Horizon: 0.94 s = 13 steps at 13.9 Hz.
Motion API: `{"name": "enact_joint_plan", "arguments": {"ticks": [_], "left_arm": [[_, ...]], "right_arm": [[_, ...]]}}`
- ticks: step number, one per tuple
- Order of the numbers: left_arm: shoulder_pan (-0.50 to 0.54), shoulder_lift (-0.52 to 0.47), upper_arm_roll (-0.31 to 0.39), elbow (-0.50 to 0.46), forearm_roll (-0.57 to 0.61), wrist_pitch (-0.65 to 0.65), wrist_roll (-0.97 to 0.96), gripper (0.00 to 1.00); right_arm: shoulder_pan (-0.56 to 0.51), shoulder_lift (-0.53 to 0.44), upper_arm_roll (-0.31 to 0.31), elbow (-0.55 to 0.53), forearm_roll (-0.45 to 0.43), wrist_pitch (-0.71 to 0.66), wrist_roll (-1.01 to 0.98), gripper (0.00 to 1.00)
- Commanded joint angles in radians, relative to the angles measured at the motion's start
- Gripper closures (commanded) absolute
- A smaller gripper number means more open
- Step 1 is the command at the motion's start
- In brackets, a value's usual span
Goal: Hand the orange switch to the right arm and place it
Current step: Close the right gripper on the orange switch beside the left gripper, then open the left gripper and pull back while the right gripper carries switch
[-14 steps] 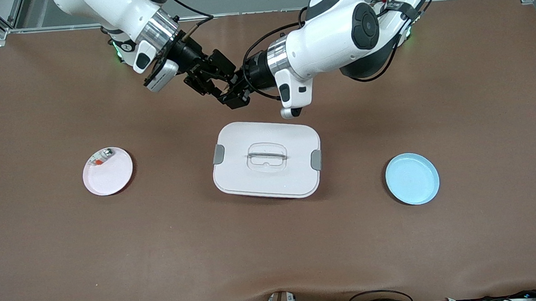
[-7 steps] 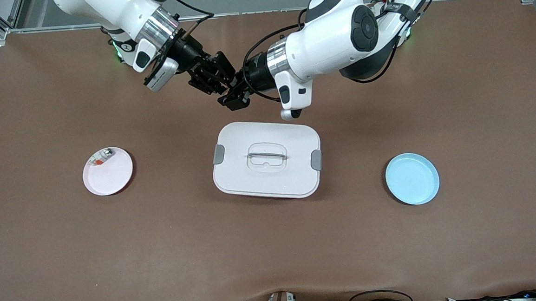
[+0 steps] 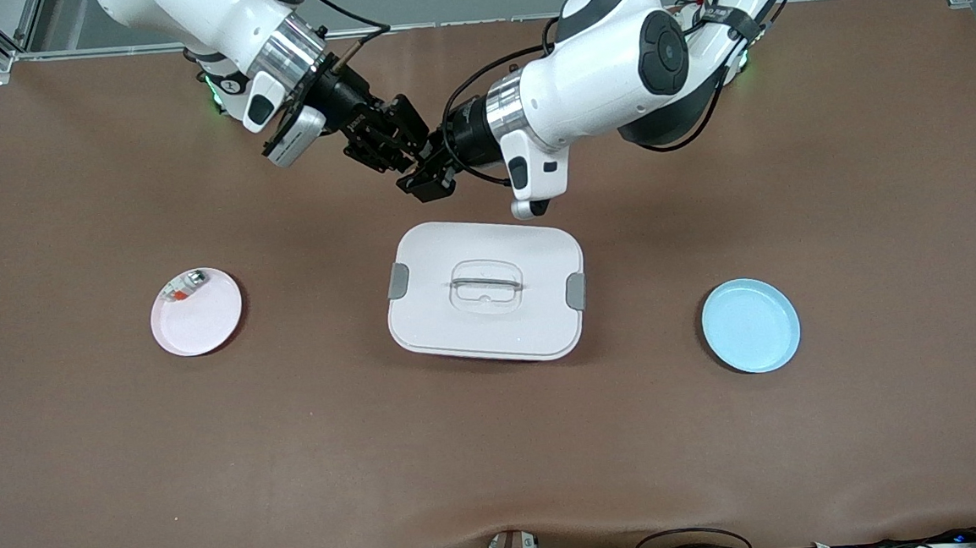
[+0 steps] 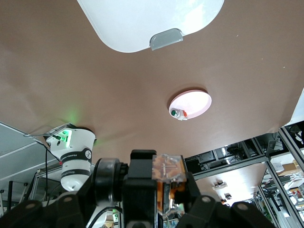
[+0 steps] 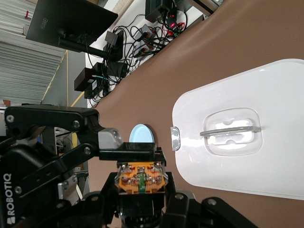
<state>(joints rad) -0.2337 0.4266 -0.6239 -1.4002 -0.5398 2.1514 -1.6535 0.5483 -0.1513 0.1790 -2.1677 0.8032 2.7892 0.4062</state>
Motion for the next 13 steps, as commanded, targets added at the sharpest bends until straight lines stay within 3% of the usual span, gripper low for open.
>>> {"name": "enact_joint_plan", "arguments": {"ticks": [1, 4, 9, 13], "left_arm": [[0.002, -0.005, -0.005, 0.012, 0.02, 0.001, -0.028, 0.0], [0.007, -0.006, -0.005, 0.014, 0.018, -0.001, -0.037, 0.0], [0.04, -0.016, -0.005, 0.01, 0.018, -0.016, -0.035, 0.0], [0.097, -0.058, -0.005, 0.006, 0.02, -0.146, -0.009, 0.0]], "right_arm": [[0.005, 0.016, -0.003, 0.003, 0.011, 0.003, -0.02, 1.0], [0.005, 0.022, -0.003, 0.003, 0.01, 0.003, -0.059, 1.0], [-0.021, 0.044, -0.006, 0.002, 0.01, -0.011, -0.355, 1.0], [-0.085, 0.05, -0.007, 0.0, 0.004, -0.094, -0.496, 1.0]]}}
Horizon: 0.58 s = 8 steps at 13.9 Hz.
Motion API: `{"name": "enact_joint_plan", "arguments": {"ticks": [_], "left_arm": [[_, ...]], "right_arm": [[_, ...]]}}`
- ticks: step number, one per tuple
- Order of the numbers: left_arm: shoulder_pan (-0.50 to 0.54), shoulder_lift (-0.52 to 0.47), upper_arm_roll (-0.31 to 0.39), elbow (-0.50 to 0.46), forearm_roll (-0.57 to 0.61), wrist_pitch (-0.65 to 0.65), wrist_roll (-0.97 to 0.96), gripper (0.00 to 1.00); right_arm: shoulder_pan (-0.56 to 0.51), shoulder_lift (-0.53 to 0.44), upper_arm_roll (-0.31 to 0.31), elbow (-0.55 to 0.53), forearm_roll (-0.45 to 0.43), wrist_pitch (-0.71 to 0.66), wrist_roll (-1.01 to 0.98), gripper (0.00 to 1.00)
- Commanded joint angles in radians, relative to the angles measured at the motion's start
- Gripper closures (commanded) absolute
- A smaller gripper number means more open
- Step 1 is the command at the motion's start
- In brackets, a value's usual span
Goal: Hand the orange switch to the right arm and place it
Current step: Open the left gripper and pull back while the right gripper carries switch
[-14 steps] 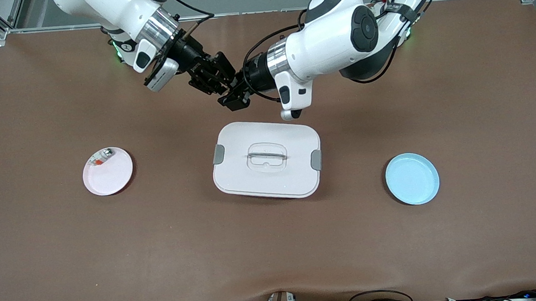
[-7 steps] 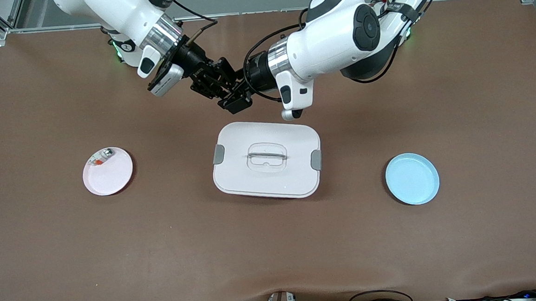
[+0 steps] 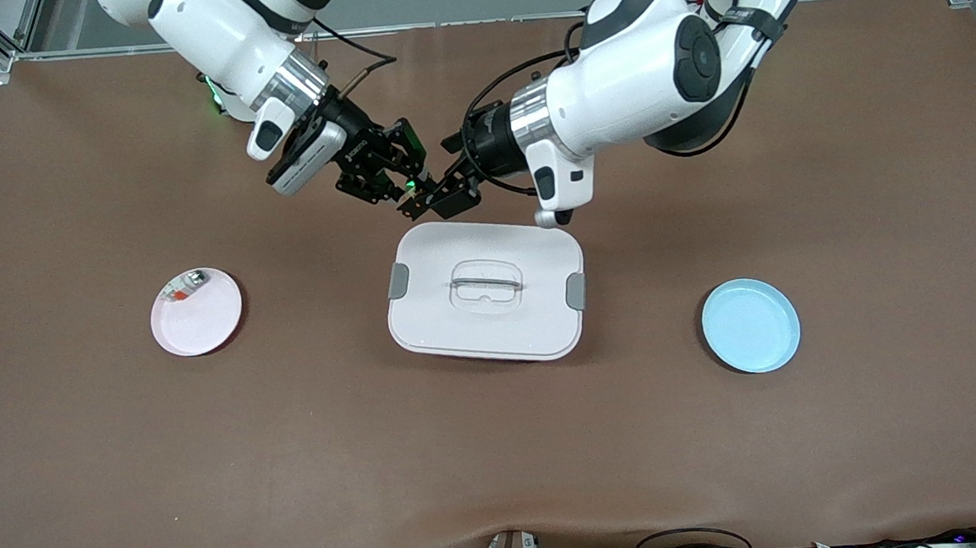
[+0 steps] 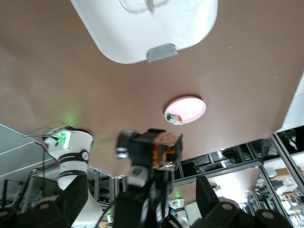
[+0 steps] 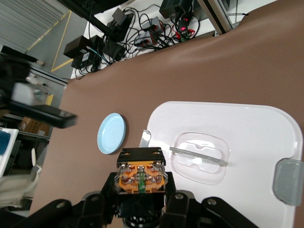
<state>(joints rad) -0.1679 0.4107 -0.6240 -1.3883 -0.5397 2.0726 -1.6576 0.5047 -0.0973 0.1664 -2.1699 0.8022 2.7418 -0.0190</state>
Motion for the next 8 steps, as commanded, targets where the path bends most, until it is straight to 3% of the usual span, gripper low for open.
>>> {"name": "enact_joint_plan", "arguments": {"ticks": [1, 5, 8], "left_arm": [[0.051, -0.052, -0.005, -0.012, 0.021, -0.086, 0.007, 0.0], [0.065, -0.113, -0.005, -0.124, 0.142, -0.106, 0.033, 0.0], [0.105, -0.118, -0.008, -0.161, 0.204, -0.117, 0.064, 0.0]], "right_arm": [[-0.067, -0.005, 0.005, 0.004, -0.004, -0.088, -0.108, 1.0], [-0.178, -0.01, 0.001, 0.013, -0.142, -0.264, -0.222, 1.0], [-0.303, -0.01, 0.001, 0.073, -0.282, -0.485, -0.367, 1.0]]}}
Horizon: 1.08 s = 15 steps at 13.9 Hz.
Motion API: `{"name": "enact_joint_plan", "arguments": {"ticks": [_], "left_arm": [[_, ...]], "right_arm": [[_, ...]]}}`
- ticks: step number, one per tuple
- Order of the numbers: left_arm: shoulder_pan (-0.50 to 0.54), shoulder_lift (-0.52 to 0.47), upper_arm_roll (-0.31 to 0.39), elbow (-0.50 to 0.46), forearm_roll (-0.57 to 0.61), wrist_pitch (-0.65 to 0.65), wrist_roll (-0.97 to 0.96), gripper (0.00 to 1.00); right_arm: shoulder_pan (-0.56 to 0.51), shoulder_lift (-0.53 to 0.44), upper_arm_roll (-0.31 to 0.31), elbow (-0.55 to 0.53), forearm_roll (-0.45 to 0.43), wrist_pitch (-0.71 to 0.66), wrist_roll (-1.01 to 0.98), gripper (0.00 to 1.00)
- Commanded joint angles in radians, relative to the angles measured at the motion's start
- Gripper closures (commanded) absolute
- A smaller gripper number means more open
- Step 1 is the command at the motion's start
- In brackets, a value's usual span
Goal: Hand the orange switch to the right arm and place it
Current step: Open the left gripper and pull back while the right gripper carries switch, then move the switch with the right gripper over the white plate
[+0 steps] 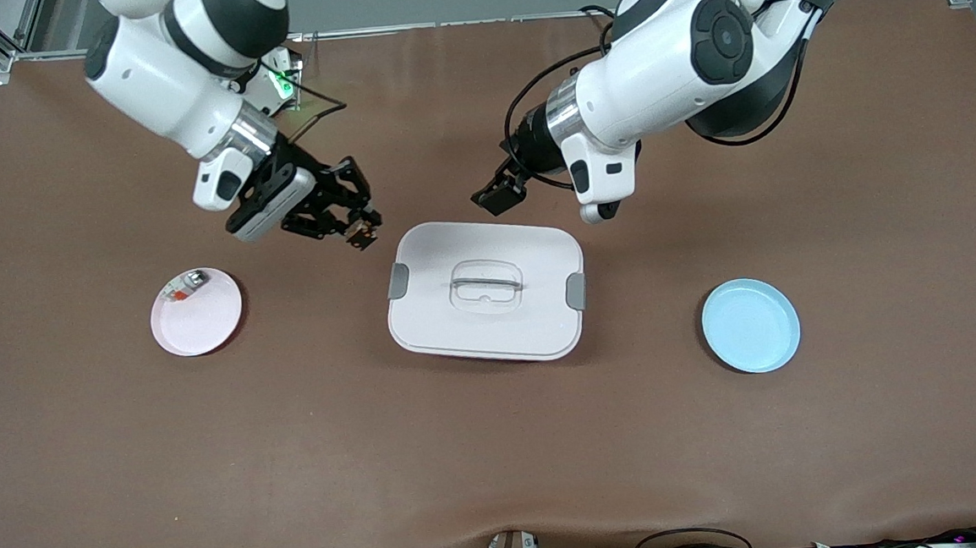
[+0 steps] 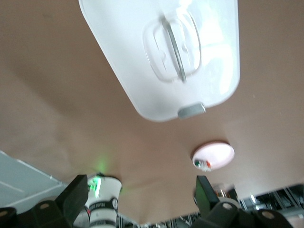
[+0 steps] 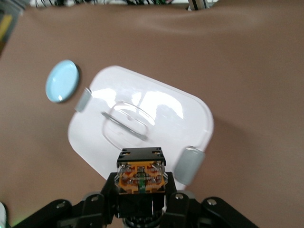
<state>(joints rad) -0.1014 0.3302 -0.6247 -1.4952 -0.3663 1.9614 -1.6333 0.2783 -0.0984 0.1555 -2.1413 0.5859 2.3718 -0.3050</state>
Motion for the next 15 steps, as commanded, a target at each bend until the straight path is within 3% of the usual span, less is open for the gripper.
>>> {"name": "enact_joint_plan", "arguments": {"ticks": [1, 4, 6, 12, 15], "left_arm": [[0.064, -0.04, -0.006, -0.059, 0.038, -0.036, 0.074, 0.0], [0.132, -0.045, -0.006, -0.062, 0.065, -0.12, 0.167, 0.0], [0.173, -0.049, -0.007, -0.071, 0.113, -0.163, 0.202, 0.0], [0.336, -0.073, -0.007, -0.077, 0.113, -0.306, 0.469, 0.0], [0.39, -0.117, -0.006, -0.134, 0.162, -0.32, 0.654, 0.0]], "right_arm": [[-0.118, -0.009, 0.01, 0.066, -0.11, -0.187, -0.132, 1.0], [-0.221, -0.004, 0.012, 0.132, -0.233, -0.382, -0.261, 1.0], [-0.26, -0.006, 0.012, 0.136, -0.326, -0.417, -0.346, 1.0], [-0.297, 0.009, 0.012, 0.135, -0.537, -0.422, -0.557, 1.0], [-0.335, 0.054, 0.012, 0.126, -0.561, -0.402, -0.682, 1.0]]}}
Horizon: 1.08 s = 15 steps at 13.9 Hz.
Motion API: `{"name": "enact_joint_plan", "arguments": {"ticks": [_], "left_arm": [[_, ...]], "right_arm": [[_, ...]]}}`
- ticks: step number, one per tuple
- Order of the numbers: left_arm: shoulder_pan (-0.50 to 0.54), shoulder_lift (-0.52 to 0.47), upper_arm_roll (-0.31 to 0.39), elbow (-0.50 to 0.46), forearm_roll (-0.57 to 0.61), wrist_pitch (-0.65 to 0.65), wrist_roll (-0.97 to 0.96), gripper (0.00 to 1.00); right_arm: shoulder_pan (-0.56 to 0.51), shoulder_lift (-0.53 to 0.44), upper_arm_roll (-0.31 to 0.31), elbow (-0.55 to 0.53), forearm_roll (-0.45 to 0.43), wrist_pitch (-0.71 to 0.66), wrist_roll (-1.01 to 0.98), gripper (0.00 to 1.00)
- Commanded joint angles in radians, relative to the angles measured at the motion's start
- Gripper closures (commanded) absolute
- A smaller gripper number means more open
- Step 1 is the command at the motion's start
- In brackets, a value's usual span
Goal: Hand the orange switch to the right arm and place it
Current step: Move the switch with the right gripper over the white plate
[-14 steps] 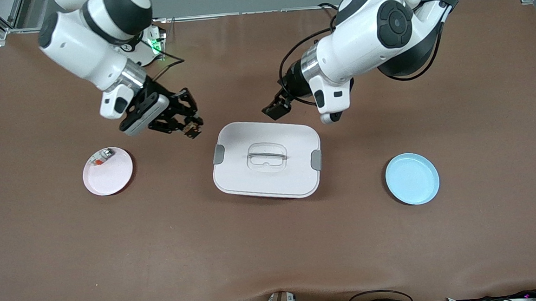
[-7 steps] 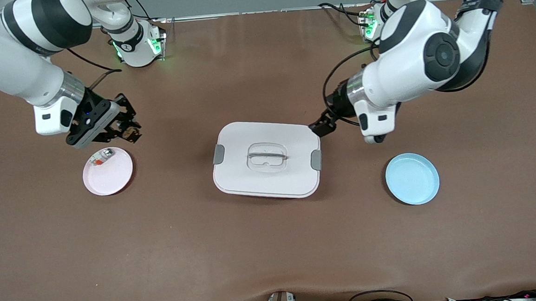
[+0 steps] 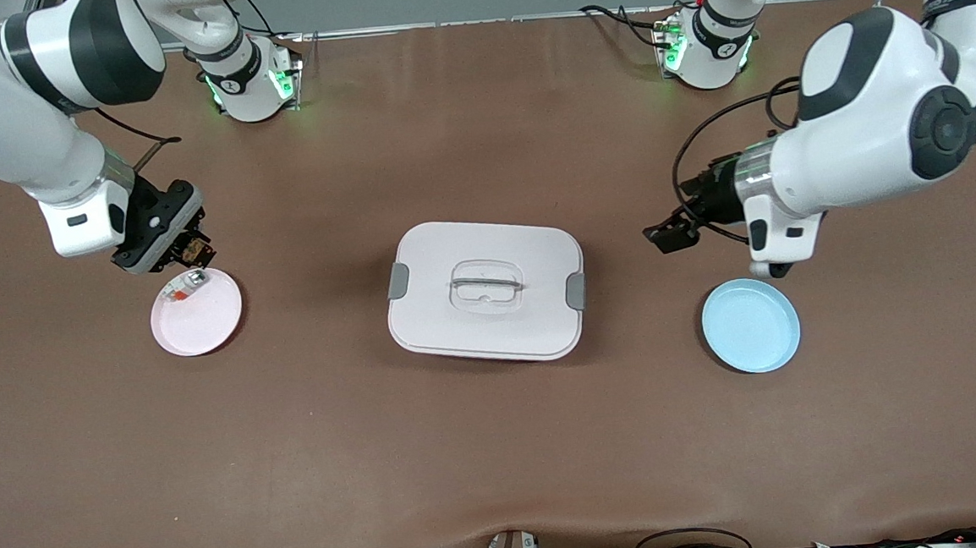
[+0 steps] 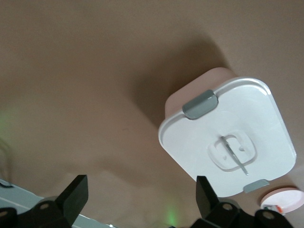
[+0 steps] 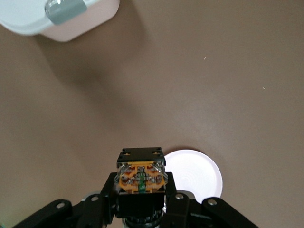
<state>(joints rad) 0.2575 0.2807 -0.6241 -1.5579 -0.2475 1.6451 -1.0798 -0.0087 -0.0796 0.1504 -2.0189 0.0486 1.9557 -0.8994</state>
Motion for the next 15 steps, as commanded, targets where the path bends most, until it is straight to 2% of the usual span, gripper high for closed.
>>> {"name": "enact_joint_plan", "arguments": {"ticks": [1, 3, 10, 15], "left_arm": [[0.039, -0.081, -0.006, -0.095, 0.081, -0.004, 0.142, 0.0], [0.065, -0.1, -0.006, -0.126, 0.126, -0.004, 0.217, 0.0], [0.155, -0.101, -0.006, -0.145, 0.237, 0.001, 0.662, 0.0], [0.212, -0.109, -0.005, -0.142, 0.26, 0.05, 0.829, 0.0]], "right_arm": [[-0.066, 0.052, 0.017, -0.007, -0.024, 0.041, -0.154, 1.0], [-0.094, 0.098, 0.017, -0.007, -0.024, 0.077, -0.283, 1.0], [-0.105, 0.205, 0.015, -0.024, -0.069, 0.176, -0.418, 1.0], [-0.142, 0.213, 0.015, -0.151, -0.069, 0.36, -0.486, 1.0]]}}
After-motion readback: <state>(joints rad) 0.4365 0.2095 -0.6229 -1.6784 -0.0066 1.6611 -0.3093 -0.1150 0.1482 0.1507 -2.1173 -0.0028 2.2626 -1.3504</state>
